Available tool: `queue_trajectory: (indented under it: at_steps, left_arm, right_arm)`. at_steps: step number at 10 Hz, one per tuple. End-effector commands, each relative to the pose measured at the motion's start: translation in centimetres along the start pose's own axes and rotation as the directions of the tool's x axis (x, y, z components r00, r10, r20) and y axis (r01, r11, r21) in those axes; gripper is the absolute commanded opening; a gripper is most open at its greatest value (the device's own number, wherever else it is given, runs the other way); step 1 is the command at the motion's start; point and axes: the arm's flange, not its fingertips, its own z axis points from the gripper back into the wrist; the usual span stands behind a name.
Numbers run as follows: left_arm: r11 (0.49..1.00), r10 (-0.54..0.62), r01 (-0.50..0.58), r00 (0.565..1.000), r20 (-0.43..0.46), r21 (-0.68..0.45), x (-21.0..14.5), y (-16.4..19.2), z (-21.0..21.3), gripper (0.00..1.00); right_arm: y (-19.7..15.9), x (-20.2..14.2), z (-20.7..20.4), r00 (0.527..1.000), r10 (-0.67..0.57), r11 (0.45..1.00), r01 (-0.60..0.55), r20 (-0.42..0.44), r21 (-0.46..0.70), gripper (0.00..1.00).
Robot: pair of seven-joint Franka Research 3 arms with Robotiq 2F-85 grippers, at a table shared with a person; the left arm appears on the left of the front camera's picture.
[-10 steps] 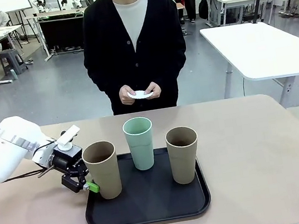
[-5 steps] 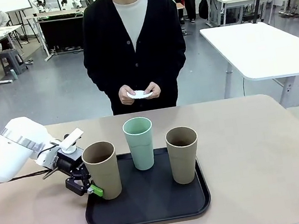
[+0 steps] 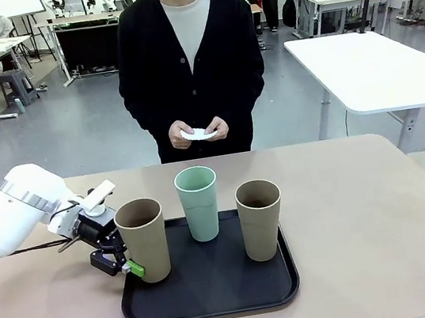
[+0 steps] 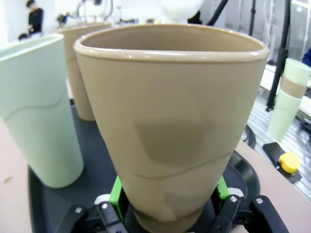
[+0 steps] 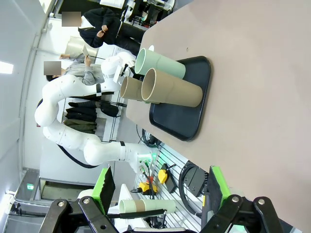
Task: Place coasters on the table and set cups on them.
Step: Pick up one Reusable plastic cup and place it on a coaster set by the human.
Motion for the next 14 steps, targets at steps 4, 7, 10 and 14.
queue_trajectory:
  at_steps: [4, 7, 10, 14]
  left_arm:
    - [0.958, 0.038, -0.056, 0.997, 0.068, 0.28, 14.5, -7.4, 8.3, 0.22]
    - [0.927, 0.123, -0.148, 0.988, 0.092, 0.346, 17.9, -10.1, 11.1, 0.22]
    - [0.928, 0.107, -0.129, 0.991, 0.082, 0.349, 18.6, -10.3, 12.4, 0.22]
    - [0.899, 0.125, -0.143, 0.99, 0.071, 0.414, 16.3, -10.2, 16.0, 0.81]
  right_arm:
    - [-0.1, 0.2, -0.1, 1.0, 0.005, 1.0, -0.005, 0.004, 0.008, 1.0]
    - [-0.1, 0.2, -0.1, 1.0, 0.005, 1.0, -0.005, 0.004, 0.008, 1.0]
    - [-0.1, 0.2, -0.1, 1.0, 0.005, 1.0, -0.005, 0.004, 0.008, 1.0]
    - [-0.1, 0.2, -0.1, 1.0, 0.005, 1.0, -0.005, 0.004, 0.008, 1.0]
